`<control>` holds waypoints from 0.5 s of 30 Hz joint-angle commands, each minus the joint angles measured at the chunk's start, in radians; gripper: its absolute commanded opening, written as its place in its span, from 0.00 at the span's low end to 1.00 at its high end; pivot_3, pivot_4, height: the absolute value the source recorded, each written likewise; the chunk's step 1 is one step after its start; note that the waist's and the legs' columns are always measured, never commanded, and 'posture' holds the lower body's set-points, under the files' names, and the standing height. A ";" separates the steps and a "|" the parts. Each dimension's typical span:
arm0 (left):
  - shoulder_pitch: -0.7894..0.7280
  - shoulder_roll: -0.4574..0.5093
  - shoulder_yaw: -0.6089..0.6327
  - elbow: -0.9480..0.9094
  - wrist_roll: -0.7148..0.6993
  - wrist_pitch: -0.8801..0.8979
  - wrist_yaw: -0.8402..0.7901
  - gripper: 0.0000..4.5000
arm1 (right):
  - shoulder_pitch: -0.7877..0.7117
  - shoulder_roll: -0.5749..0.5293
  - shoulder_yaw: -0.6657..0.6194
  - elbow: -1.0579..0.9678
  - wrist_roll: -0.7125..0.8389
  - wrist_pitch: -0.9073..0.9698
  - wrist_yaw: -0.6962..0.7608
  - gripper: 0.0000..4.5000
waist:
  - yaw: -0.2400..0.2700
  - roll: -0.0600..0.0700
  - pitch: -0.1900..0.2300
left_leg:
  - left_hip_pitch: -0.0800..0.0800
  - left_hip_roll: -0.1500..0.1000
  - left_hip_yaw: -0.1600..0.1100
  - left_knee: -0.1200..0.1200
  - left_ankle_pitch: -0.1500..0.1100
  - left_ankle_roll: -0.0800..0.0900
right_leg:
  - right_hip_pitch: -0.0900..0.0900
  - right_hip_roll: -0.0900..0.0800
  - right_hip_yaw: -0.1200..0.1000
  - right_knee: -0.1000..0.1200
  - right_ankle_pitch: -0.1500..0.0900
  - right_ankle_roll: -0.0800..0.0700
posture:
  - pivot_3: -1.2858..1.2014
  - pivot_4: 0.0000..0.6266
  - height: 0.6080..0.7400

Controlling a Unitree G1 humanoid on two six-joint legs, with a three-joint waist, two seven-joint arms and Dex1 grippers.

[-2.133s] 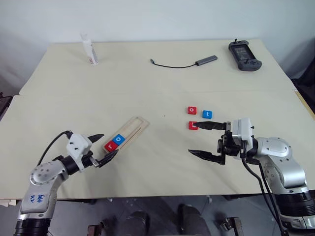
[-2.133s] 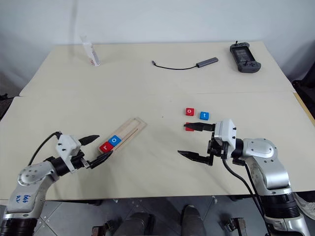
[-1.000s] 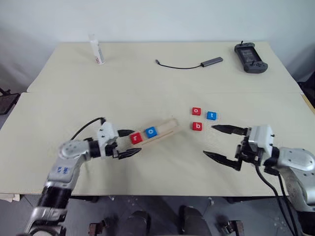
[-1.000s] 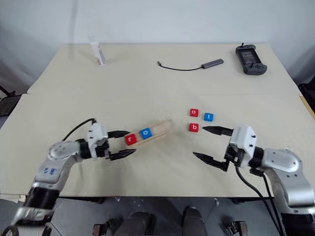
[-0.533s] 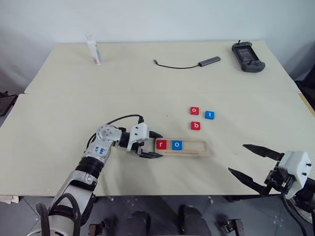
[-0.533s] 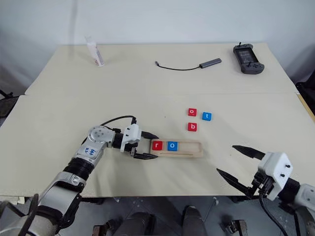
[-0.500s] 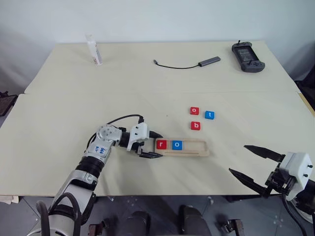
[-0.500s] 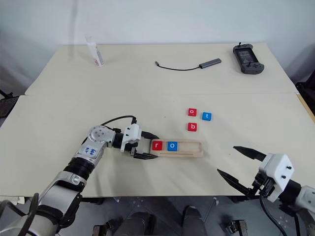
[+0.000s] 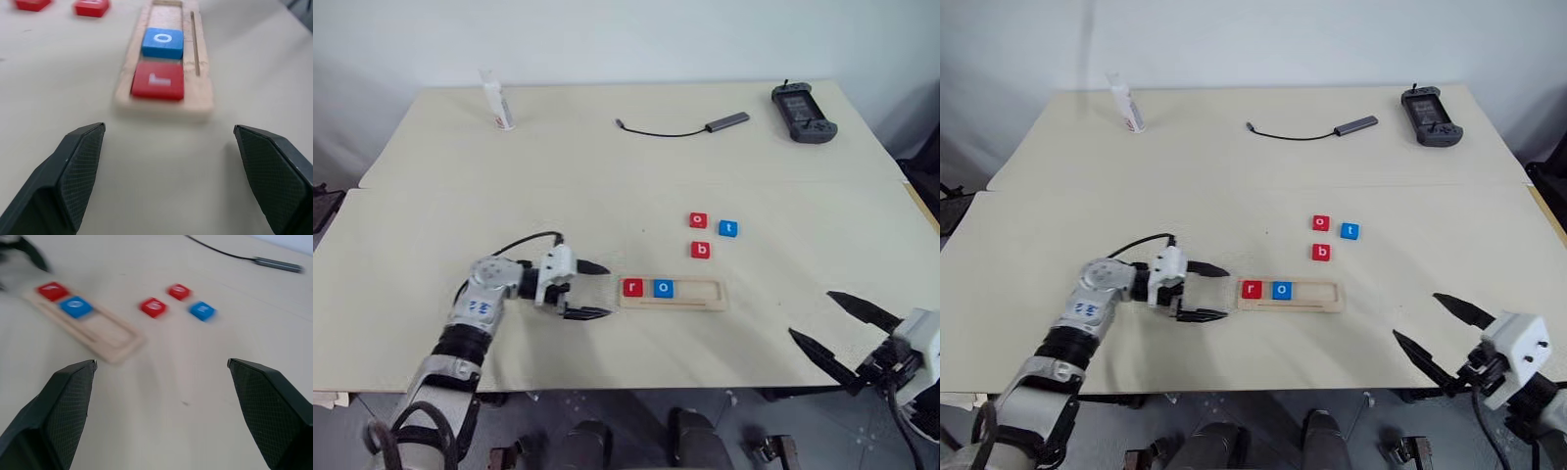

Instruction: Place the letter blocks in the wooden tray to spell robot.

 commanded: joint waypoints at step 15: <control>0.244 0.071 0.159 -0.334 -0.126 0.121 0.136 0.99 | -0.541 -0.115 0.266 0.106 -0.003 0.295 -0.203 1.00 | -0.025 0.001 0.000 | 0.002 0.001 0.002 0.000 0.001 -0.001 | 0.000 0.000 0.004 0.001 0.000 0.000 | 0.52 0.24 1.00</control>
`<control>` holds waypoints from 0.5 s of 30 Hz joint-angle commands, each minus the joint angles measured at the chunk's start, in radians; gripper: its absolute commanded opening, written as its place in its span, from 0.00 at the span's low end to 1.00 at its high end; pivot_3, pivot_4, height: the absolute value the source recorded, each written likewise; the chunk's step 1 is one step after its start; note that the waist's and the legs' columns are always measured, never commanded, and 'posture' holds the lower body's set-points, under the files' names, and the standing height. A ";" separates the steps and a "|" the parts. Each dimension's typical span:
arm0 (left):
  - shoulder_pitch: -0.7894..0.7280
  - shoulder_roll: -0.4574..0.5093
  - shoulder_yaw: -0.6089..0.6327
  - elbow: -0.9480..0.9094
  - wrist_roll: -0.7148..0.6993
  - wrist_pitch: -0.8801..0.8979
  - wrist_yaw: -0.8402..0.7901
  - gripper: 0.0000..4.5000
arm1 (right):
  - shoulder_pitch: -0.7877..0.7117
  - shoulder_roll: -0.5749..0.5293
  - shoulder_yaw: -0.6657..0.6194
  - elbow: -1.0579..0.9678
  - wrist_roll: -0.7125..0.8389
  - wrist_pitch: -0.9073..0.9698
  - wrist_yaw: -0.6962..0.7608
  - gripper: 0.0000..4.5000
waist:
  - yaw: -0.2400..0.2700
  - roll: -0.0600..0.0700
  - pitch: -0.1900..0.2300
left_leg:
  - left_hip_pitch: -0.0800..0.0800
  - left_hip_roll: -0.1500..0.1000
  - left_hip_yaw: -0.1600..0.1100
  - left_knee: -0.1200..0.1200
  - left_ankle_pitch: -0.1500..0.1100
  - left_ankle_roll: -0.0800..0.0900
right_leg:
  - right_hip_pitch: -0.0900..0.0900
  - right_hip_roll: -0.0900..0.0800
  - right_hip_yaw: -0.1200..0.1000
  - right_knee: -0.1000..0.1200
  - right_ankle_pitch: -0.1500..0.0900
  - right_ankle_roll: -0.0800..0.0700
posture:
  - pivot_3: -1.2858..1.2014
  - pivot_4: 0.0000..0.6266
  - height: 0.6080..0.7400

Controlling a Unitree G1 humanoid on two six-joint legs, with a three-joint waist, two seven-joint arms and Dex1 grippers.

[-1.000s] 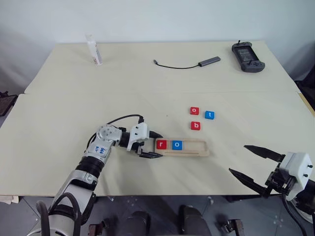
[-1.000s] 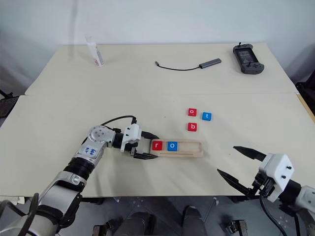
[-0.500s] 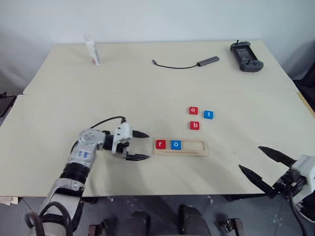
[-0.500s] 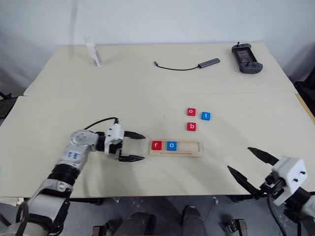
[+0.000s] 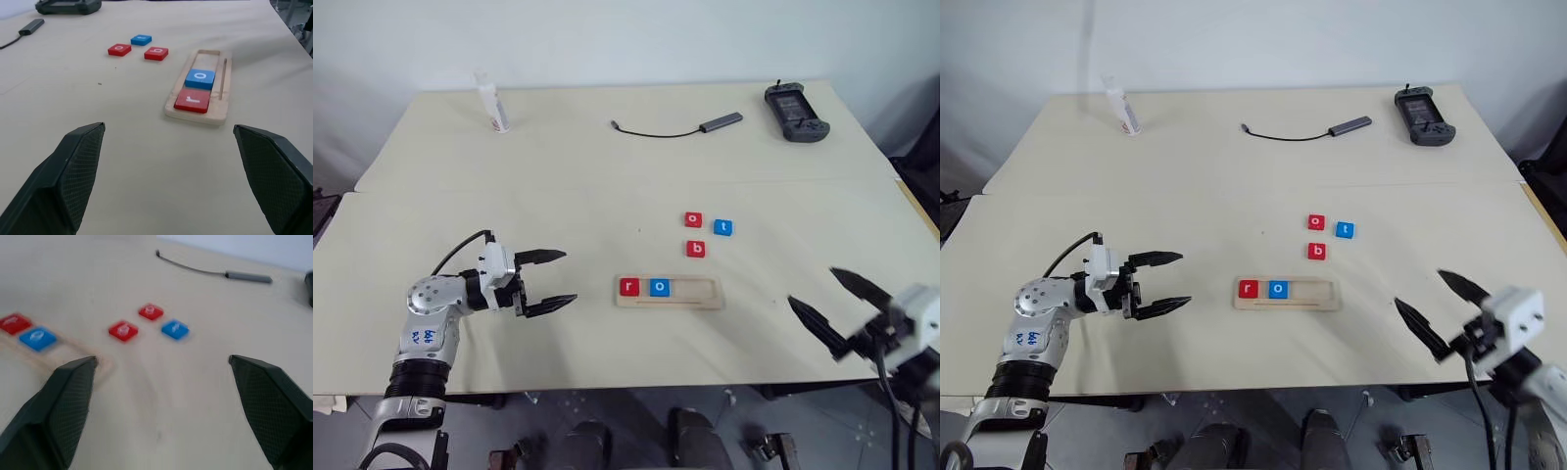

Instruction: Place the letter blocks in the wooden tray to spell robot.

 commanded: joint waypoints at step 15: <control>0.135 -0.026 -0.005 -0.265 -0.024 0.117 0.156 0.99 | -0.799 -0.084 0.502 0.367 -0.169 0.690 -0.173 1.00 | 0.001 0.000 0.000 | -0.005 -0.001 -0.003 -0.002 -0.002 0.002 | -0.003 -0.002 -0.007 -0.001 -0.001 -0.002 | 0.52 0.24 1.00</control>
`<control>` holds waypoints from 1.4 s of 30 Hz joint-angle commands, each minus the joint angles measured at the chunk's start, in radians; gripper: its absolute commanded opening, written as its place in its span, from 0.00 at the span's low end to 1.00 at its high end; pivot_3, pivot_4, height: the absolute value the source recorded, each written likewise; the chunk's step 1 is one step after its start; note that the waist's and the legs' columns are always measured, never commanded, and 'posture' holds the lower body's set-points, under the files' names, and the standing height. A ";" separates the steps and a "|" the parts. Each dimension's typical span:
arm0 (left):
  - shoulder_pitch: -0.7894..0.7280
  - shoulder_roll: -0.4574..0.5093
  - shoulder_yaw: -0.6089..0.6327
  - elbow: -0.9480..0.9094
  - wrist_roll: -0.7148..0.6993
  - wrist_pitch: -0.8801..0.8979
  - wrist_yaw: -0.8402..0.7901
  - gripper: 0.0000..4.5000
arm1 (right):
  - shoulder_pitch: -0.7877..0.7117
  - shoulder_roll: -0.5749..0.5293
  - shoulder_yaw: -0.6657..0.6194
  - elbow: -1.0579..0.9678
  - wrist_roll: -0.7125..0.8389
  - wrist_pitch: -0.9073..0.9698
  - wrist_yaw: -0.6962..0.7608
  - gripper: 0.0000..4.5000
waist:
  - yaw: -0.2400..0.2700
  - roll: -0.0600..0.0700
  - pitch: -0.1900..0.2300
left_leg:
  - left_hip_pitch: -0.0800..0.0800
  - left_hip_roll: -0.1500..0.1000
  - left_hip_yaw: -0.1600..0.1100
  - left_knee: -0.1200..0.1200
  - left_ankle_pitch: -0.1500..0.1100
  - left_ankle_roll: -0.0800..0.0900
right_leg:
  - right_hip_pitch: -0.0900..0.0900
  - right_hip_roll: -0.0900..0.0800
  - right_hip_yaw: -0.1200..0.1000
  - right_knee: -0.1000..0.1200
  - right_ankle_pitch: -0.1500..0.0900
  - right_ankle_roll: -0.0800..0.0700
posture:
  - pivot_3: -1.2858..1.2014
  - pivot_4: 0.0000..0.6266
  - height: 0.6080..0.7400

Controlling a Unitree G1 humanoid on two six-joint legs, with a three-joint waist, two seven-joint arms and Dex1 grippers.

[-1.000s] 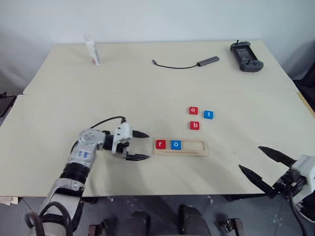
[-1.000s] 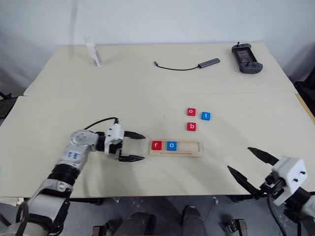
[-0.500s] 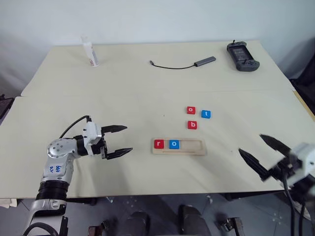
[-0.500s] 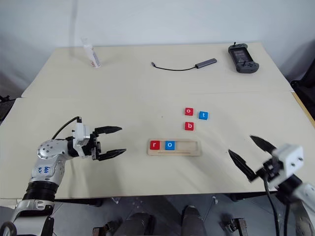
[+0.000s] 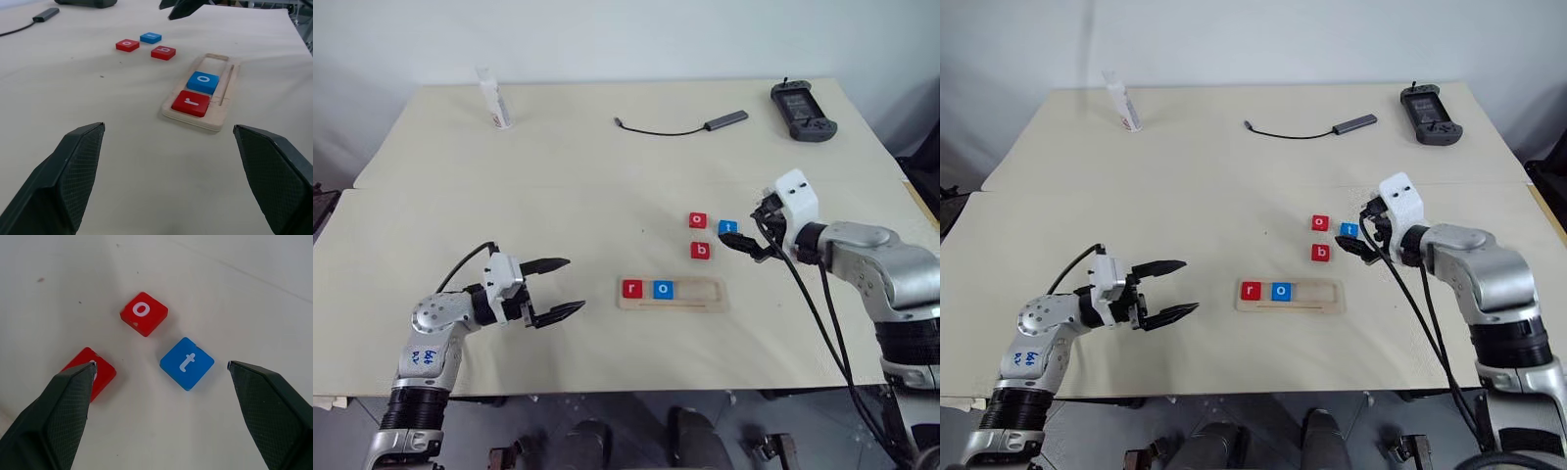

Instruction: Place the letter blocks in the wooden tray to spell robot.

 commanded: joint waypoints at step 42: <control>0.070 0.021 0.004 -0.153 -0.013 0.003 0.083 1.00 | 0.041 0.463 -0.109 -0.205 -0.139 0.375 -0.422 0.32 | -0.007 0.001 -0.001 | 0.000 0.000 0.001 0.000 0.000 0.000 | -0.003 0.001 0.000 0.003 0.000 0.000 | 0.52 0.24 1.00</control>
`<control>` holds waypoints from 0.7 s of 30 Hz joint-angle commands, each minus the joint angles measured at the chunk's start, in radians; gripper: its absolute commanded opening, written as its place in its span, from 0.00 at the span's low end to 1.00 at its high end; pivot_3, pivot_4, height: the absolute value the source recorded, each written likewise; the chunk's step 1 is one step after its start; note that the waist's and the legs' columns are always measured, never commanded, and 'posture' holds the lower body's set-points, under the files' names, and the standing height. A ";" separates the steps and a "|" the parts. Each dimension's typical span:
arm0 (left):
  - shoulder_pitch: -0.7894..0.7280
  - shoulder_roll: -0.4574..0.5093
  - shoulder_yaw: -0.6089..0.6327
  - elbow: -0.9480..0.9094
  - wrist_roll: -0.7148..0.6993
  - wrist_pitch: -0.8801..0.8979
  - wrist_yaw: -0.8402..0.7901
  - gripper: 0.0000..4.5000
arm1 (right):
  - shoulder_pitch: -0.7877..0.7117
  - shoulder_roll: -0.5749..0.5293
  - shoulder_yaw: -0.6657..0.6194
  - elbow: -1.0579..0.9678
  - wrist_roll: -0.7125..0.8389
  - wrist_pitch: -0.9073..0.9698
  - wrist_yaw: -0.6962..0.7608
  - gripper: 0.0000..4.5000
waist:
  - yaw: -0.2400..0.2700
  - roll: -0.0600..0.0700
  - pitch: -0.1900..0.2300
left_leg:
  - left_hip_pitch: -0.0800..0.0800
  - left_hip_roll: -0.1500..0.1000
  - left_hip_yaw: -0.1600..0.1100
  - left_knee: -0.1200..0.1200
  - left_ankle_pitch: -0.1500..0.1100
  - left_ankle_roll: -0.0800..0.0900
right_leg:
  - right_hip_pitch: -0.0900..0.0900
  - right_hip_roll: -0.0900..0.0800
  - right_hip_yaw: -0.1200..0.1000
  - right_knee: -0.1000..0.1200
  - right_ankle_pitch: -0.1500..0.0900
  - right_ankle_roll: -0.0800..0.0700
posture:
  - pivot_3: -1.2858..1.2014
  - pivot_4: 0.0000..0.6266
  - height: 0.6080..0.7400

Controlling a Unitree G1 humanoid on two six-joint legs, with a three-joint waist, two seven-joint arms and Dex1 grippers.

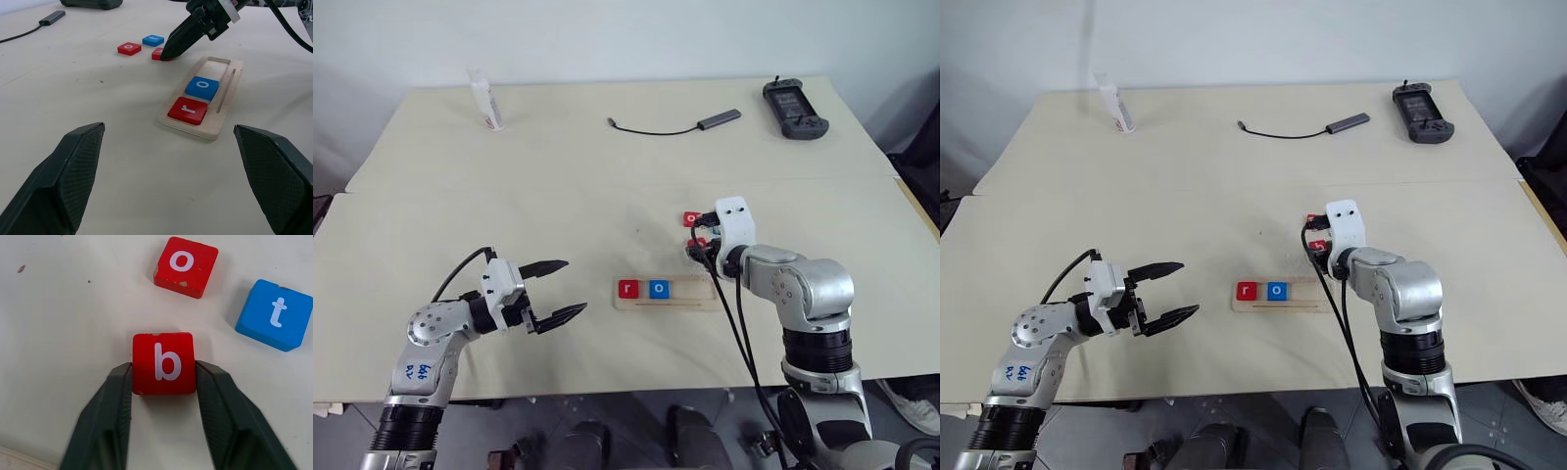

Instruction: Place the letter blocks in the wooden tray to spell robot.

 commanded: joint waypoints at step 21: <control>-0.139 -0.069 -0.113 0.103 -0.008 -0.059 -0.132 1.00 | 0.422 -0.073 -0.263 -0.604 -0.028 0.259 -0.010 0.32 | 0.005 0.000 0.000 | -0.001 0.000 0.003 0.000 0.000 0.000 | -0.002 0.000 0.002 0.000 0.000 0.000 | 0.52 0.24 1.00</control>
